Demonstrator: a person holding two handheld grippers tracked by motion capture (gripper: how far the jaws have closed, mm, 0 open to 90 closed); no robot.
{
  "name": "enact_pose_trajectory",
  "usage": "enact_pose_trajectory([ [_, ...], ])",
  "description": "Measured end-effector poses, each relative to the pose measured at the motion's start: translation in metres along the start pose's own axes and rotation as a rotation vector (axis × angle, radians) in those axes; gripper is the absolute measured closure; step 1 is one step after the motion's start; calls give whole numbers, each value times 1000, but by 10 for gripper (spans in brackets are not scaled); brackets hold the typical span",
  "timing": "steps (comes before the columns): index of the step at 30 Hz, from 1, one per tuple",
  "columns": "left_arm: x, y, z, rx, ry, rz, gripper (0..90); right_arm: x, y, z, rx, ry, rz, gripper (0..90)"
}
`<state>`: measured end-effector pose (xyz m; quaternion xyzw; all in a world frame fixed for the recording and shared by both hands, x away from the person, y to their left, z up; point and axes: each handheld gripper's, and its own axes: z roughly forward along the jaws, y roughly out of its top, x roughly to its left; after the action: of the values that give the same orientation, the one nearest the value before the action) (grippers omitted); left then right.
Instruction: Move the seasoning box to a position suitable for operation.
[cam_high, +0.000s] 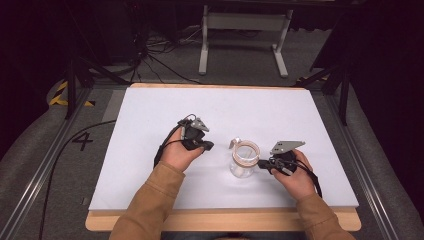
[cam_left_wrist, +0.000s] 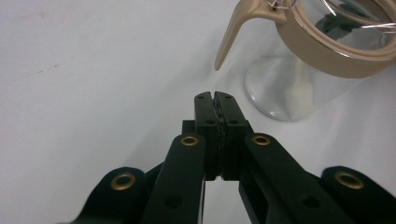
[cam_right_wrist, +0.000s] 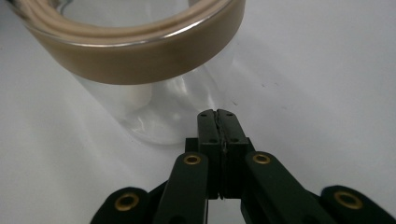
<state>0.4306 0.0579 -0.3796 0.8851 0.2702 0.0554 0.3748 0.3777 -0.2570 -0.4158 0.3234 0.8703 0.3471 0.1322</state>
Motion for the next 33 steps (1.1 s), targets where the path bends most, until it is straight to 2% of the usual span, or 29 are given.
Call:
enact_pose_trajectory([
  [4, 0, 0, 0, -7, -1, -6, 892, 1, 0, 1, 7, 8, -7, 900],
  [9, 2, 1, 0, -1, -5, 0, 893, 10, 2, 4, 25, 27, -27, 900],
  [14, 5, -2, -3, -6, 0, -12, 892, 18, 5, 5, 36, 42, -45, 900],
  [27, 9, -4, -5, -14, -2, -25, 893, 32, 8, 12, 40, 90, -80, 900],
  [33, 11, -4, -6, -23, -14, -28, 893, 27, 7, 7, 20, 93, -59, 900],
])
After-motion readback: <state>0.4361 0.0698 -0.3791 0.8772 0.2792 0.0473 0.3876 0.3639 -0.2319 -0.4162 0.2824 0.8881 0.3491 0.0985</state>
